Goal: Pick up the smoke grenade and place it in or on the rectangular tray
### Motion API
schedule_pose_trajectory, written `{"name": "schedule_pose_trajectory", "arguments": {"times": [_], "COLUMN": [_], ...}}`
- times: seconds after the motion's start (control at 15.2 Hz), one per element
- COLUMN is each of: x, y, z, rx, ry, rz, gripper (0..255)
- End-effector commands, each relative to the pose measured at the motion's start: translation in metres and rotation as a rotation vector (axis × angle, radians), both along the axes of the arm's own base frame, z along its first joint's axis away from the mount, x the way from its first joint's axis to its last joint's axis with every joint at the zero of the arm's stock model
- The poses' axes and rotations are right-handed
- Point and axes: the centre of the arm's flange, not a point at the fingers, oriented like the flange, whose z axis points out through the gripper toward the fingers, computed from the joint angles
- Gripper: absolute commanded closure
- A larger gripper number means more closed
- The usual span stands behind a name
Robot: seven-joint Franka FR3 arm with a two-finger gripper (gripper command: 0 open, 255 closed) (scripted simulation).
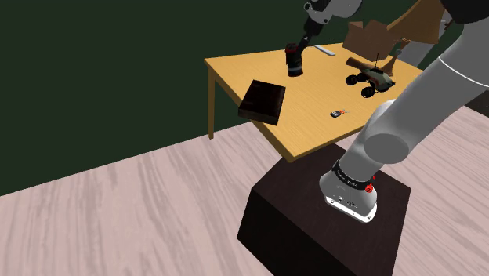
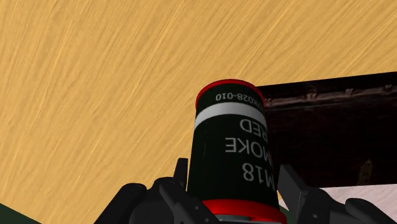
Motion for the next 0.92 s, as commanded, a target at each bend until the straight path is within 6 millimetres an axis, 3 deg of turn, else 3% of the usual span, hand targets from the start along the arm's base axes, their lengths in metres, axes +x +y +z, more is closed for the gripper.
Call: {"name": "schedule_pose_trajectory", "arguments": {"times": [0.0, 0.66, 0.86], "x": [0.0, -0.002, -0.002], "y": [0.026, 0.161, 0.161], "z": [0.003, 0.012, -0.004], "rx": [-0.001, -0.001, -0.001], "ry": [-0.001, -0.001, -0.001], "rz": [-0.002, -0.002, -0.002], "gripper": [255, 255, 255]}}
